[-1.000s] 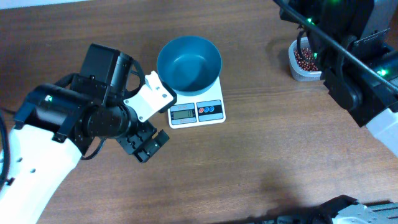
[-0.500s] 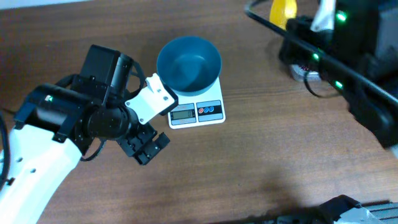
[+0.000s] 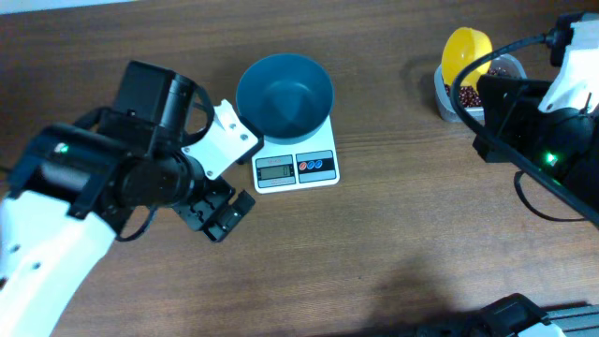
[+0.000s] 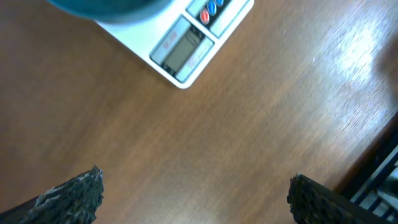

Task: Scoop item into bowl and weigh 50g on scale
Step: 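Move the right gripper with the yellow scoop over the bean tub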

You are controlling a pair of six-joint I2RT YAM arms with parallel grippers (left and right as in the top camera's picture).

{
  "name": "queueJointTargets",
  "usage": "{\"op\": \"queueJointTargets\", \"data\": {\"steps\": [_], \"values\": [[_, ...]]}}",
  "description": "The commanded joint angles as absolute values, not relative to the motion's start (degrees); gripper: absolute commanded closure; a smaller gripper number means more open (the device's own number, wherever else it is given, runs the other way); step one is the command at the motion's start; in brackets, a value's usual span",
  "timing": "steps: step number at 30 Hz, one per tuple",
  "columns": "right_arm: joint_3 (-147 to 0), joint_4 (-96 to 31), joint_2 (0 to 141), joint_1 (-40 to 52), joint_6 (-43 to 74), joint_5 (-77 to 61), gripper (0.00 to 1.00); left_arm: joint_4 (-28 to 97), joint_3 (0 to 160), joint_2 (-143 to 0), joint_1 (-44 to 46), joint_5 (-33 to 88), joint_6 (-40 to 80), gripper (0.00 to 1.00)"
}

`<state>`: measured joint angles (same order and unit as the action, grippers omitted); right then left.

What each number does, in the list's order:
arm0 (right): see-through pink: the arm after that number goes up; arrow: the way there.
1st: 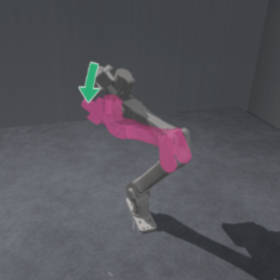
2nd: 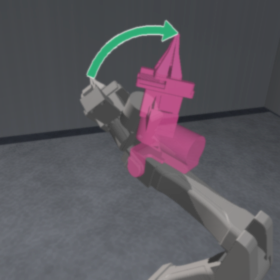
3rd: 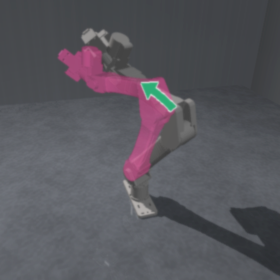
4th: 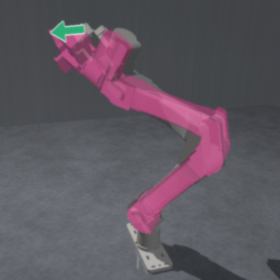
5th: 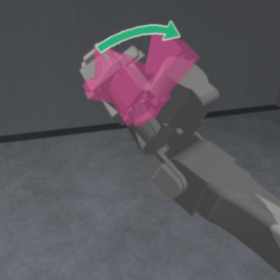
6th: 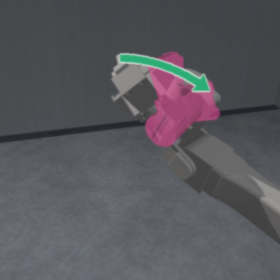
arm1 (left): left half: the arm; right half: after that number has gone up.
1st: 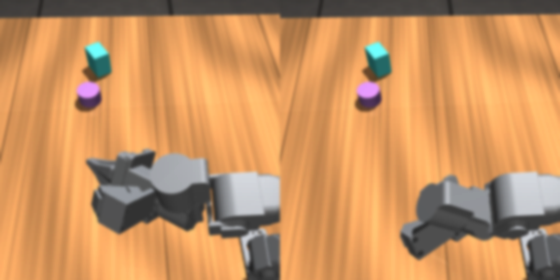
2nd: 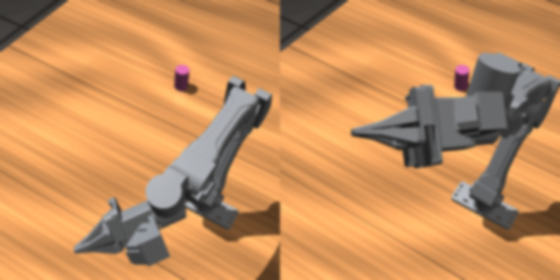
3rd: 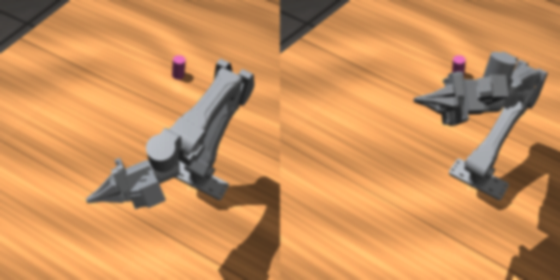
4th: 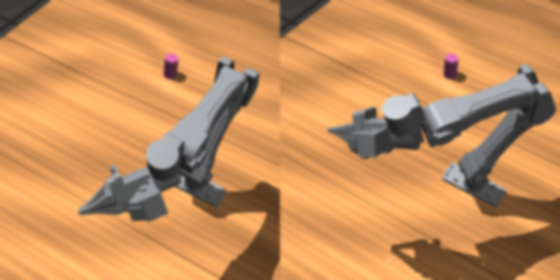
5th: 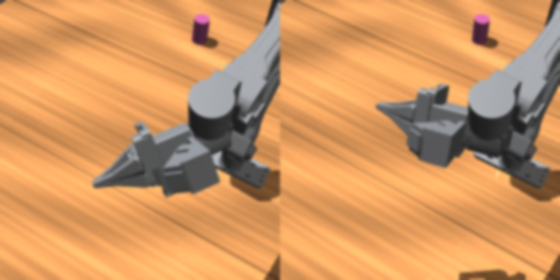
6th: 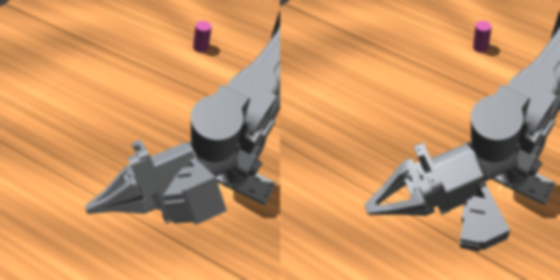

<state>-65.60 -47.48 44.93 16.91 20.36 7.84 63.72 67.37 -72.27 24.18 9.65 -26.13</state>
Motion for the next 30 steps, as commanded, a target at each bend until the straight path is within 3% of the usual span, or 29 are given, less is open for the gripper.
{"op": "queueJointTargets", "data": {"steps": [1, 11, 30], "values": [[-66.32, -47.18, 44.71, 16.80, 19.64, 9.78, 0.96, 65.58, 71.64, -68.38, 23.83, 9.67, -27.11, 0.01], [-66.35, -49.74, 44.73, 16.80, 10.90, 9.63, 0.96, 65.67, 71.64, -68.07, 23.83, 9.61, -27.09, 0.01], [-66.46, -50.63, 49.41, 16.80, 9.37, 9.21, 0.96, 64.75, 71.64, -68.05, 19.70, 12.49, -23.22, 0.01]]}}
